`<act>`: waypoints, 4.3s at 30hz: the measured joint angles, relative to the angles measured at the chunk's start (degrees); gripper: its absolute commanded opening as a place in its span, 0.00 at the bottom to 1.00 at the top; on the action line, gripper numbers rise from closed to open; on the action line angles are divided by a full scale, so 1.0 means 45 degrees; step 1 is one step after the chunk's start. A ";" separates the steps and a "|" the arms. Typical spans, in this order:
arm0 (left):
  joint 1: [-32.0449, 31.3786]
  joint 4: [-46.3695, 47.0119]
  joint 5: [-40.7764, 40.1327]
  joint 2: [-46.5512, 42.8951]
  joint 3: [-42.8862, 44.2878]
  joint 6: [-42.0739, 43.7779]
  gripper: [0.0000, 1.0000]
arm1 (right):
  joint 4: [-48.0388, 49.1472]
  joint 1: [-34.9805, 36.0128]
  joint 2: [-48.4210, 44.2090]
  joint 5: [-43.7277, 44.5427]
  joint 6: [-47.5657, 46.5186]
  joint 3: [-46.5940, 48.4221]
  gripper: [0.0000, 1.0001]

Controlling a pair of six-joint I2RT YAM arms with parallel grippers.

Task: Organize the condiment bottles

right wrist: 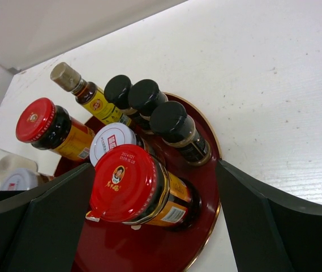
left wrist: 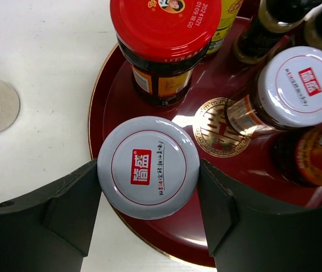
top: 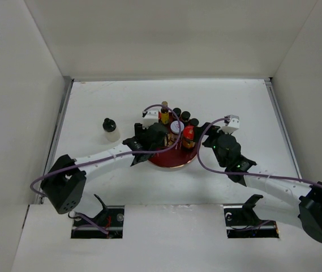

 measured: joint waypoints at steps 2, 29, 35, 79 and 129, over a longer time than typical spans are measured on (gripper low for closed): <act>0.0136 0.0262 0.0034 0.0355 0.0000 0.0185 0.34 | 0.0000 0.0000 0.0015 0.0000 0.0005 0.0000 0.94; 0.0495 0.2754 -0.0034 -0.0340 -0.1098 0.1049 0.88 | 0.0019 0.0000 0.0092 0.0000 0.0000 0.0000 0.97; 0.0690 0.2943 -0.0495 -0.2778 -0.1865 0.1360 0.87 | 0.0015 0.0000 0.0068 -0.0005 0.0000 0.0000 0.98; 0.6815 0.3988 -0.0724 -0.0175 -0.2239 0.0699 0.34 | 0.0019 0.0024 0.0321 -0.0024 -0.0010 0.0005 0.99; -0.2798 0.4609 -0.0223 0.0602 -0.1671 0.0335 0.75 | 0.0092 -0.0432 -0.0185 0.0073 0.0301 -0.0257 1.00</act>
